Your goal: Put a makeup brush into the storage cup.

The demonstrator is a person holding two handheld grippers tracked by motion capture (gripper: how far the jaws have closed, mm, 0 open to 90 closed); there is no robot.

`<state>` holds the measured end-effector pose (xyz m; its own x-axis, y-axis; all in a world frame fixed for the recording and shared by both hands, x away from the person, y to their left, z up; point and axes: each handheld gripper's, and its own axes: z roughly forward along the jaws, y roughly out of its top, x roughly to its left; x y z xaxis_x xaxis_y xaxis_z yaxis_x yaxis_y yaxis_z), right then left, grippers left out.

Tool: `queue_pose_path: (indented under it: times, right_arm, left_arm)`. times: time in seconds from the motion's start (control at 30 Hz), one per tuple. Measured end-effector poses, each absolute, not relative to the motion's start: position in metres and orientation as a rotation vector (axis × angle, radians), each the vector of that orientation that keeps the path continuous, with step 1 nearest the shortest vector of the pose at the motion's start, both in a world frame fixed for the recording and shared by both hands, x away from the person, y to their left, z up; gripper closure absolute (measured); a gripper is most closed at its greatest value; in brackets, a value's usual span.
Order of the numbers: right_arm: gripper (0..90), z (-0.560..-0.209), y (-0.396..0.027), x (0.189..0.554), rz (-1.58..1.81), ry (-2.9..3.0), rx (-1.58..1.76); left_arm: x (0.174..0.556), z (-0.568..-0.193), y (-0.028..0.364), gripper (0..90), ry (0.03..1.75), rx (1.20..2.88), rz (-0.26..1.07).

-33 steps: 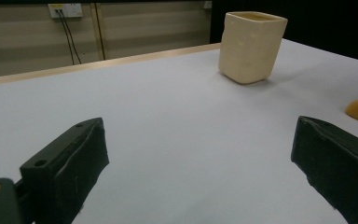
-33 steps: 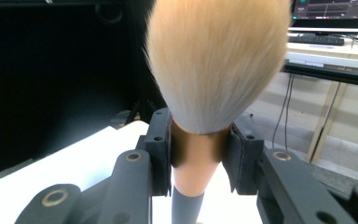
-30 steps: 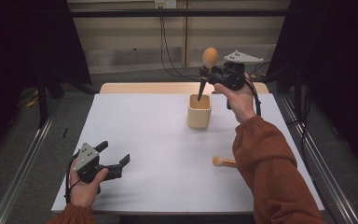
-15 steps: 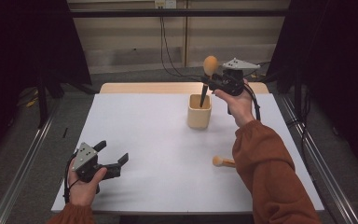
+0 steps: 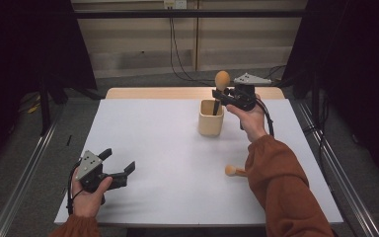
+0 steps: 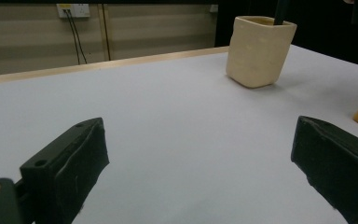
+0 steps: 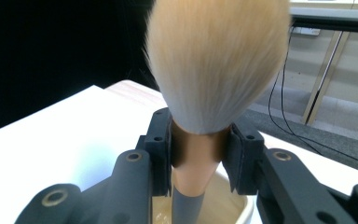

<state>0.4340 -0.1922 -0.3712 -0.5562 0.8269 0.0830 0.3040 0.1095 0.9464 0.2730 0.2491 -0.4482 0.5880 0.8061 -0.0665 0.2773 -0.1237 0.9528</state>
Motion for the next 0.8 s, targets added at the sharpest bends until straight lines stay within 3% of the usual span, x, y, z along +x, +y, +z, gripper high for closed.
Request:
queue_pose_path:
  times: [0.67,0.73,0.8]
  right_arm:
    - [65.4,-0.399,-0.192,0.439,1.401,1.981,1.147]
    - [61.2,-0.400,-0.193,0.440,1.397,1.976,1.164]
    - [50.9,-0.401,-0.194,0.440,1.408,1.978,1.185]
  left_arm:
    - [0.273,-0.448,0.249,3.6,0.901,1.692,0.597]
    - [0.273,-0.448,0.249,3.6,0.901,1.693,0.596]
    - [0.273,-0.448,0.249,3.6,0.899,1.692,0.594]
